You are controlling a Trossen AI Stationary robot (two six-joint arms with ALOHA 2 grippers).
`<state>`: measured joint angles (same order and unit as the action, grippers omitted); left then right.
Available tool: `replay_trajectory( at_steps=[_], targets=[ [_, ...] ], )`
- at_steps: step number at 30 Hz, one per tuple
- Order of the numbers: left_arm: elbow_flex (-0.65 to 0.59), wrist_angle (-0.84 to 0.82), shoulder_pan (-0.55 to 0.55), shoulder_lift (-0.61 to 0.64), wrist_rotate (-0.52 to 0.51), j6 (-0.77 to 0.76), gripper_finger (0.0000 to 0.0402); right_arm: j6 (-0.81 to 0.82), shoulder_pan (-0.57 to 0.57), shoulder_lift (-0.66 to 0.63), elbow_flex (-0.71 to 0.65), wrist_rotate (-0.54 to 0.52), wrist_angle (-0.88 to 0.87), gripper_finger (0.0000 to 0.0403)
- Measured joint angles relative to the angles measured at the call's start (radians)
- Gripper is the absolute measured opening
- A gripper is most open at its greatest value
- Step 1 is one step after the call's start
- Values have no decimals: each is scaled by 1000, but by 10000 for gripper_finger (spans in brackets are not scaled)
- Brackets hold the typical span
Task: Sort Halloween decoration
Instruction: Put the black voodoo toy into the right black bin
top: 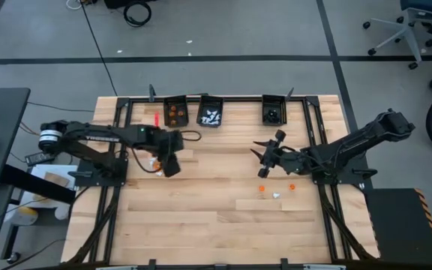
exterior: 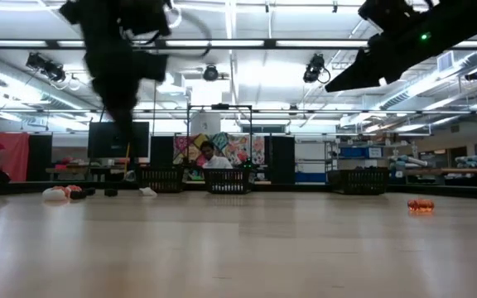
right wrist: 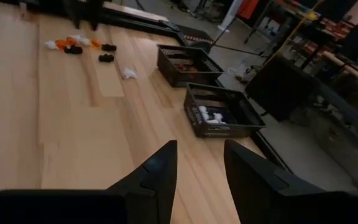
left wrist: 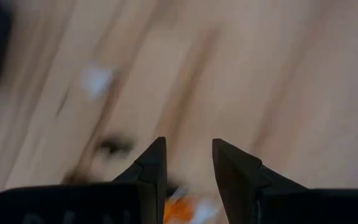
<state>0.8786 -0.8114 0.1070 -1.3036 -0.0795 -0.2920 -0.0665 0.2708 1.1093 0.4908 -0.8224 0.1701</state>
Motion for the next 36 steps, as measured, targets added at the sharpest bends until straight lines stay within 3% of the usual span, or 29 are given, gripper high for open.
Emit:
replay_trajectory(
  at_steps=[7,11,15,24,36],
  targets=[
    [-142,3,54,-13,-87,-92,162,-72,-43,90,0,103,141,137],
    [-196,43,124,-10,-167,-96,193,-108,-59,133,0,113,188,137],
    [-225,86,210,-4,-177,-80,201,-126,-77,153,0,113,222,137],
    [-289,166,402,-5,-24,-24,201,-128,-91,157,0,118,229,137],
    [-296,155,417,-5,1,36,179,-123,-91,156,0,118,229,137]
  ],
)
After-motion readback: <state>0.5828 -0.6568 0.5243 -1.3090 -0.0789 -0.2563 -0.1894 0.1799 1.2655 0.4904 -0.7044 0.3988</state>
